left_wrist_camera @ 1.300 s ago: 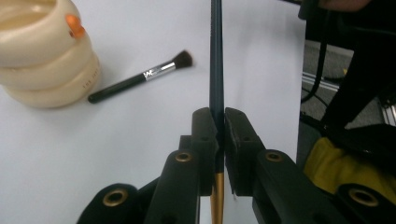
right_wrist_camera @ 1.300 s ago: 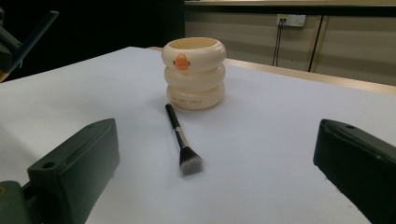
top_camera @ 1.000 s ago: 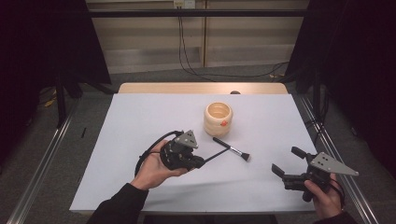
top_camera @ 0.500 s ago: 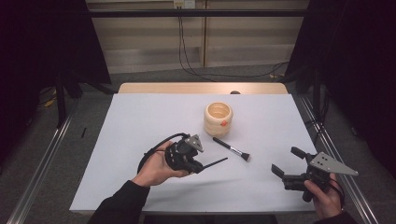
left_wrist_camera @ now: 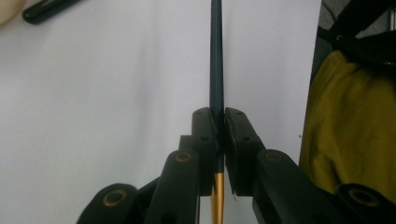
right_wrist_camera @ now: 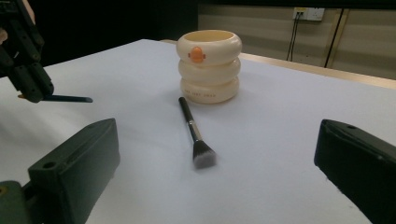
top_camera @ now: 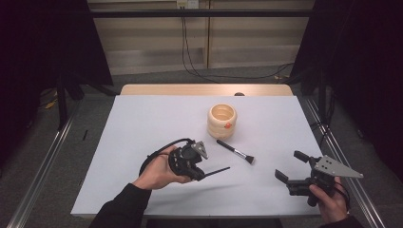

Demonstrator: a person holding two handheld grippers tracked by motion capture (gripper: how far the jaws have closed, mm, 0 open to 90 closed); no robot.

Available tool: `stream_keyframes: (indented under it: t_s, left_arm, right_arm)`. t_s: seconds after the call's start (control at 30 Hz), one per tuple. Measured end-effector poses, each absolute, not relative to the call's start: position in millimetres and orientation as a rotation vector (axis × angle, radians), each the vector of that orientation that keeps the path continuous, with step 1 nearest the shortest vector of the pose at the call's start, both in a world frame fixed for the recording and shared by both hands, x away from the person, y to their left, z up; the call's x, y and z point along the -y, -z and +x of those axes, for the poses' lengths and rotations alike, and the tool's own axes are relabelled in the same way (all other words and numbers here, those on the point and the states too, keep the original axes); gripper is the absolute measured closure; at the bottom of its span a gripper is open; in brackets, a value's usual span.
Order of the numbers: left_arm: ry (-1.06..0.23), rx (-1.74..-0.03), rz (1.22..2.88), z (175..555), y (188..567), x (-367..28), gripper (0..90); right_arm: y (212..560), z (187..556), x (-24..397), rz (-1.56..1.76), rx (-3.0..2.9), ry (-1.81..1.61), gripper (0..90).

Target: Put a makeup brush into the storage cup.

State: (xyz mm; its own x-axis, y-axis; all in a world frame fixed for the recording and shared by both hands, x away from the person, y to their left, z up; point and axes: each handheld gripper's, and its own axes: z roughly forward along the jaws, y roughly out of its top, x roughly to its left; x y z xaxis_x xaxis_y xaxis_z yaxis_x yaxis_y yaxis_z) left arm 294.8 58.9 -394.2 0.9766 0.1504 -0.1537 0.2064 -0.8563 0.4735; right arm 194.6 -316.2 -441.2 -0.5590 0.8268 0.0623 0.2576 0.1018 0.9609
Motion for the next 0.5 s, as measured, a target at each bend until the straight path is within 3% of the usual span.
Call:
stream_keyframes:
  t_s: [0.5]
  left_arm:
    - [0.169, -0.239, 2.611, 293.7, 396.5, -60.6, 83.5]
  right_arm:
    - [433.4, 199.9, 311.8, 0.976, -1.883, -1.557, 0.0]
